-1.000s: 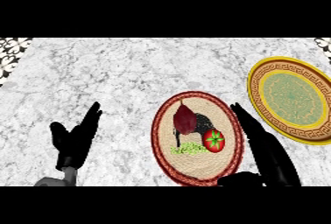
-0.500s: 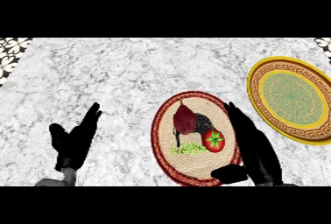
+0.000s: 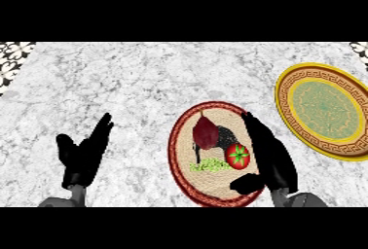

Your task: Pick the tomato from the placemat and place it in the plate

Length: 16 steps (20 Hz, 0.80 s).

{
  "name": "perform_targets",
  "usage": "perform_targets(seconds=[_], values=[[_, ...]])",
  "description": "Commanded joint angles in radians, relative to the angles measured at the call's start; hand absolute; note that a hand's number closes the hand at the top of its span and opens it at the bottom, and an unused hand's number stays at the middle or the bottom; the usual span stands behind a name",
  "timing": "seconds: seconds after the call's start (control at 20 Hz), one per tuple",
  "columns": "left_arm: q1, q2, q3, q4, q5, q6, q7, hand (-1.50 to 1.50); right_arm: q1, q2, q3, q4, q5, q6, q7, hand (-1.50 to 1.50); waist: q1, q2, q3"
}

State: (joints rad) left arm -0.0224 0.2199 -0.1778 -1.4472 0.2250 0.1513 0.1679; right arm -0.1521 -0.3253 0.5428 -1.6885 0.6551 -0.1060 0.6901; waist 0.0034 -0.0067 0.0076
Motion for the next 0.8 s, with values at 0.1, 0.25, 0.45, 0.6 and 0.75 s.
perform_targets(seconds=[0.1,0.25,0.45,0.6,0.75], values=[[0.014,-0.015,0.016,0.031,0.004,-0.013,0.032,0.0,0.067,-0.031,0.034,0.015,0.03,0.07,-0.066,1.5,-0.006,0.006,-0.008],[0.016,-0.028,0.015,0.059,-0.007,-0.029,0.014,0.0,-0.06,0.011,-0.018,0.154,0.055,0.076,-0.122,1.5,0.0,0.008,-0.008],[0.007,-0.067,-0.021,0.039,-0.067,0.009,0.033,0.0,-0.069,0.079,0.001,0.168,0.151,0.048,-0.101,1.5,-0.001,0.007,-0.008],[0.046,-0.015,0.042,-0.001,-0.015,-0.048,0.046,0.0,0.035,-0.001,-0.013,0.055,0.16,0.056,-0.143,1.5,-0.005,0.006,-0.008],[0.065,-0.052,0.0,-0.035,-0.045,-0.014,0.066,0.0,0.021,0.029,-0.018,0.053,0.231,-0.041,-0.161,1.5,-0.006,0.005,-0.007]])
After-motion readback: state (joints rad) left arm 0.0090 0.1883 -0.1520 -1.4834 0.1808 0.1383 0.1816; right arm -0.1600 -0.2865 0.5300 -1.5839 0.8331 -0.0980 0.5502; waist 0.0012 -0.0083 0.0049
